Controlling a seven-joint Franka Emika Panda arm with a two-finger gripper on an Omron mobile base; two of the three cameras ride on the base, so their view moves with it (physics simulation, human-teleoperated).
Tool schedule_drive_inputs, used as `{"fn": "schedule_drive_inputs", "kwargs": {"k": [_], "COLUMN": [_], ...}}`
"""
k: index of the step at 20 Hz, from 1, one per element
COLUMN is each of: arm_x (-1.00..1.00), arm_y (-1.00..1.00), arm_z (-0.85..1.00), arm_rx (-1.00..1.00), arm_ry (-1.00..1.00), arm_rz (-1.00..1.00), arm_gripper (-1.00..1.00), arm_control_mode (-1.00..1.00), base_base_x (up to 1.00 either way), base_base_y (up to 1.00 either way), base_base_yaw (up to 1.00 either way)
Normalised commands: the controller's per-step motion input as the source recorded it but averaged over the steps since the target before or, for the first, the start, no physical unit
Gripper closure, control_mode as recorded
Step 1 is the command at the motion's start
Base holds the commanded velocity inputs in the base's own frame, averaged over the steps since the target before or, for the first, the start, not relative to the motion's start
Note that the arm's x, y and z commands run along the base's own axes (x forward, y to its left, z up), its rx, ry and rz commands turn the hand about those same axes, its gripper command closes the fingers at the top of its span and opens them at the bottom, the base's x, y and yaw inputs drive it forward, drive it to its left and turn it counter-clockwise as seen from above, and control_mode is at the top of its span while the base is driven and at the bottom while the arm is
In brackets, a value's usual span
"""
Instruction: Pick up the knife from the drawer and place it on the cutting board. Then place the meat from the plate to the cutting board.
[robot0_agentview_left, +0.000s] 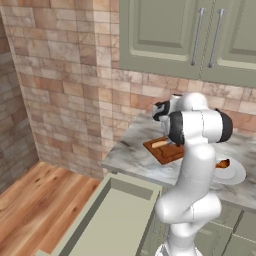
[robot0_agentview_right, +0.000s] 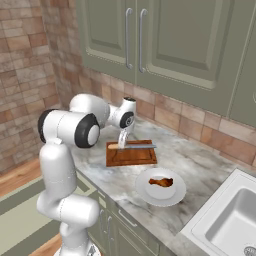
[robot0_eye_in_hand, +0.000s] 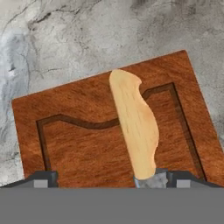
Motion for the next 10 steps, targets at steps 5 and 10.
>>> {"fn": "schedule_drive_inputs", "kwargs": {"k": [5,10], "arm_x": [-0.6,-0.68], "arm_y": [-0.38,-0.4], "arm_z": [0.02,0.0], "arm_rx": [0.0,0.0], "arm_ry": [-0.02,-0.01], "arm_rz": [0.0,0.0], "arm_gripper": [-1.0,-1.0], "arm_control_mode": [-1.0,-1.0], "base_base_x": [0.0,0.0], "base_base_y": [0.0,0.0], "base_base_yaw": [0.0,0.0]}}
